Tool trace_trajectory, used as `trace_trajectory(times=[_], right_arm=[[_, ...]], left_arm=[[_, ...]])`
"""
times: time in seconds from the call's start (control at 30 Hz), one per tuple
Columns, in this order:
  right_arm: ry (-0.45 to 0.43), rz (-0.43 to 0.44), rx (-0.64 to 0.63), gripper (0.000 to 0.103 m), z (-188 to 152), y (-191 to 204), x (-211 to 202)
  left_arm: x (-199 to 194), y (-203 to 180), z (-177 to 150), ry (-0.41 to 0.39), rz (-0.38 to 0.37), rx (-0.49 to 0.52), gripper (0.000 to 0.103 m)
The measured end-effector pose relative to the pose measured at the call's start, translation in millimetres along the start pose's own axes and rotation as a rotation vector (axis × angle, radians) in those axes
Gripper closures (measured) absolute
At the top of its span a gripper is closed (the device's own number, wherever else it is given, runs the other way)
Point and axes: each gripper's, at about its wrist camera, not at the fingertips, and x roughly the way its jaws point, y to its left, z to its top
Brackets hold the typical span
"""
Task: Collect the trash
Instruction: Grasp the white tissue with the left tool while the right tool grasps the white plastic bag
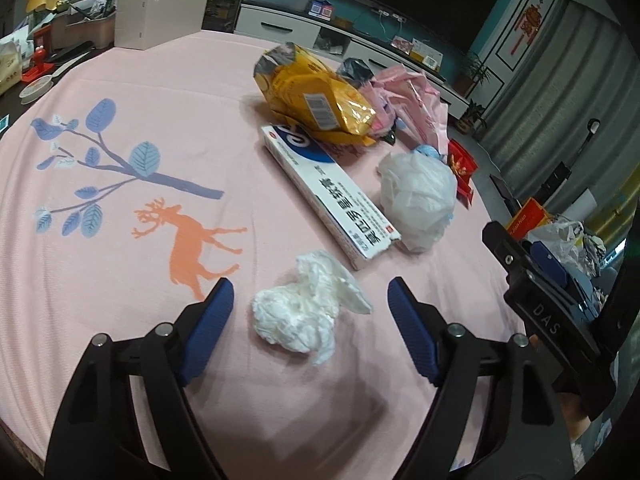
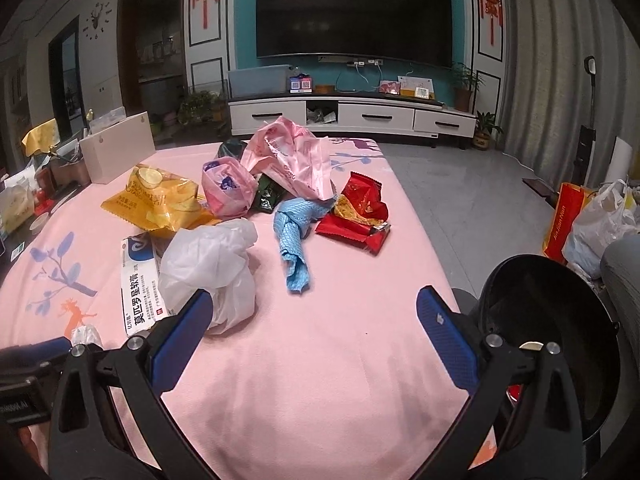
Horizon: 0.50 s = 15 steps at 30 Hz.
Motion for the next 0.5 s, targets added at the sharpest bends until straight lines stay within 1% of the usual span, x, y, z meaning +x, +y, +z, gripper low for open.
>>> trace_trajectory(times=[0.1, 0.23, 0.27, 0.33, 0.37, 0.4, 0.43, 0.47, 0.5], right_arm=[[0.018, 0.014, -0.005, 0.003, -1.3, 1.5, 0.2], [0.049, 0.064, 0.0, 0.003, -1.1, 5.7, -1.1], [0.056, 0.074, 0.002, 0.003, -0.1, 6.6, -0.5], [0.087, 0.101, 0.016, 0.003, 4.2, 8.0, 3.3], [0.107, 0.118, 0.03, 0.003, 7.9, 8.1, 6.1], [0.124, 0.131, 0.041, 0.003, 10.9, 8.0, 8.6], [0.149, 0.153, 0.057, 0.003, 15.4, 8.0, 12.3], [0.174, 0.181, 0.078, 0.003, 20.3, 8.2, 16.5], [0.192, 0.202, 0.093, 0.003, 23.5, 9.1, 19.2]], left_arm=[[6.3, -3.1, -2.5, 0.021, 0.0, 0.012, 0.027], [9.3, -5.9, -1.3, 0.018, 0.015, 0.027, 0.034], [10.2, -6.1, -1.3, 0.012, 0.023, 0.03, 0.037], [11.6, -6.9, -1.2, 0.001, 0.043, 0.041, 0.048], [12.7, -7.8, -1.0, -0.009, 0.056, 0.047, 0.05], [12.8, -7.3, -1.1, -0.012, 0.06, 0.049, 0.053], [12.5, -7.3, -1.2, -0.015, 0.062, 0.048, 0.059], [13.1, -6.6, -0.6, -0.017, 0.06, 0.041, 0.061], [13.5, -5.1, 0.1, -0.019, 0.052, 0.03, 0.065]])
